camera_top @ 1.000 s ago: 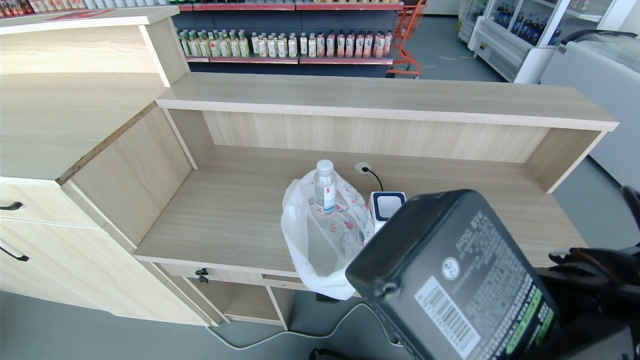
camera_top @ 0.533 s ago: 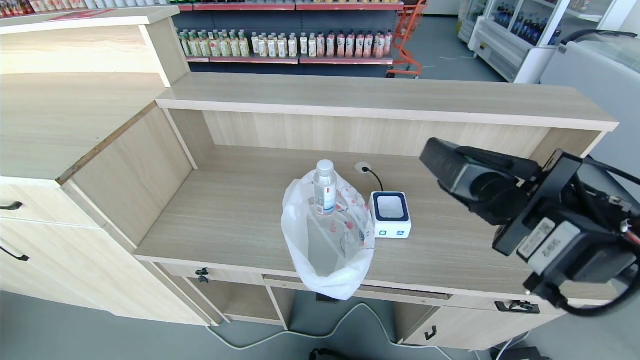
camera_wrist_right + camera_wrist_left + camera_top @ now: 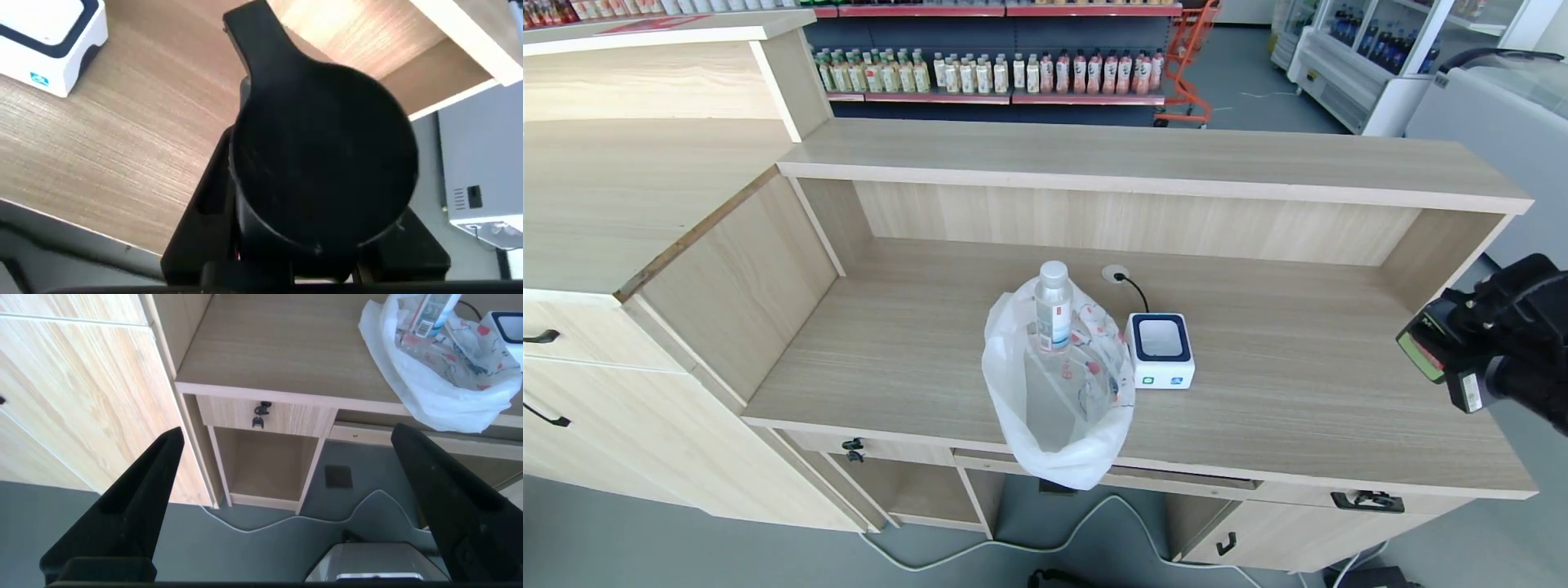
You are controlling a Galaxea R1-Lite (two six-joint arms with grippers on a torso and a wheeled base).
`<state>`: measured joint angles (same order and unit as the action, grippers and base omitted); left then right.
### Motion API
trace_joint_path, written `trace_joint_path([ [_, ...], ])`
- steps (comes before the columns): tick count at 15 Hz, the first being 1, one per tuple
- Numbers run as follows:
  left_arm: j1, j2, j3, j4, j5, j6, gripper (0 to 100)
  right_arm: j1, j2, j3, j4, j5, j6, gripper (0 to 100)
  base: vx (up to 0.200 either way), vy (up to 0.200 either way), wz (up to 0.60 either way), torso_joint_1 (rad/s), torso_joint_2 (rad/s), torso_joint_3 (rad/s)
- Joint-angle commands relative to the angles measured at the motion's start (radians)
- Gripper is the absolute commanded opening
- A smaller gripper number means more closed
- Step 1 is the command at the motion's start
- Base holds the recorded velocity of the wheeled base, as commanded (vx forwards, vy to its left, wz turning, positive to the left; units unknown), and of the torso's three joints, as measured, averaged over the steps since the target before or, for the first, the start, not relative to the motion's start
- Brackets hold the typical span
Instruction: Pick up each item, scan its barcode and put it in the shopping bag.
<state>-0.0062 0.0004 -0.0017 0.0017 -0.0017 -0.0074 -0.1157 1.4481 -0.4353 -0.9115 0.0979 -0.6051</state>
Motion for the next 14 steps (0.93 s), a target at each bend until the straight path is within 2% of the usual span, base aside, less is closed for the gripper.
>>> trace_joint_path([
  [1, 0.0, 0.0, 0.0, 0.0, 0.0, 0.0, 100, -0.004, 0.087, 0.001, -0.049, 0.01, 0.016, 0, 0.0, 0.0, 0.0, 0.0, 0.0, 0.0],
  [2, 0.0, 0.0, 0.0, 0.0, 0.0, 0.0, 100, -0.004, 0.095, 0.003, -0.096, 0.011, 0.011, 0, 0.0, 0.0, 0.0, 0.0, 0.0, 0.0],
  [4, 0.0, 0.0, 0.0, 0.0, 0.0, 0.0, 100, -0.016, 0.101, 0.003, -0.104, 0.016, 0.011, 0, 0.0, 0.0, 0.0, 0.0, 0.0, 0.0],
  [6, 0.0, 0.0, 0.0, 0.0, 0.0, 0.0, 100, -0.021, 0.11, 0.003, -0.106, 0.083, 0.045, 0, 0.0, 0.0, 0.6, 0.002, 0.0, -0.002],
  [9, 0.0, 0.0, 0.0, 0.0, 0.0, 0.0, 100, 0.008, 0.146, -0.003, -0.115, 0.095, 0.076, 0, 0.0, 0.0, 0.6, 0.002, 0.0, 0.004],
  [10, 0.0, 0.0, 0.0, 0.0, 0.0, 0.0, 100, 0.019, 0.163, -0.013, -0.118, 0.103, 0.113, 0, 0.0, 0.0, 0.6, 0.007, 0.0, 0.002],
  [12, 0.0, 0.0, 0.0, 0.0, 0.0, 0.0, 100, 0.041, 0.199, -0.036, -0.112, 0.155, 0.228, 0, 0.0, 0.0, 0.0, 0.0, 0.0, 0.0],
  [14, 0.0, 0.0, 0.0, 0.0, 0.0, 0.0, 100, 0.07, 0.281, -0.08, -0.121, 0.253, 0.424, 0, 0.0, 0.0, 0.0, 0.0, 0.0, 0.0],
])
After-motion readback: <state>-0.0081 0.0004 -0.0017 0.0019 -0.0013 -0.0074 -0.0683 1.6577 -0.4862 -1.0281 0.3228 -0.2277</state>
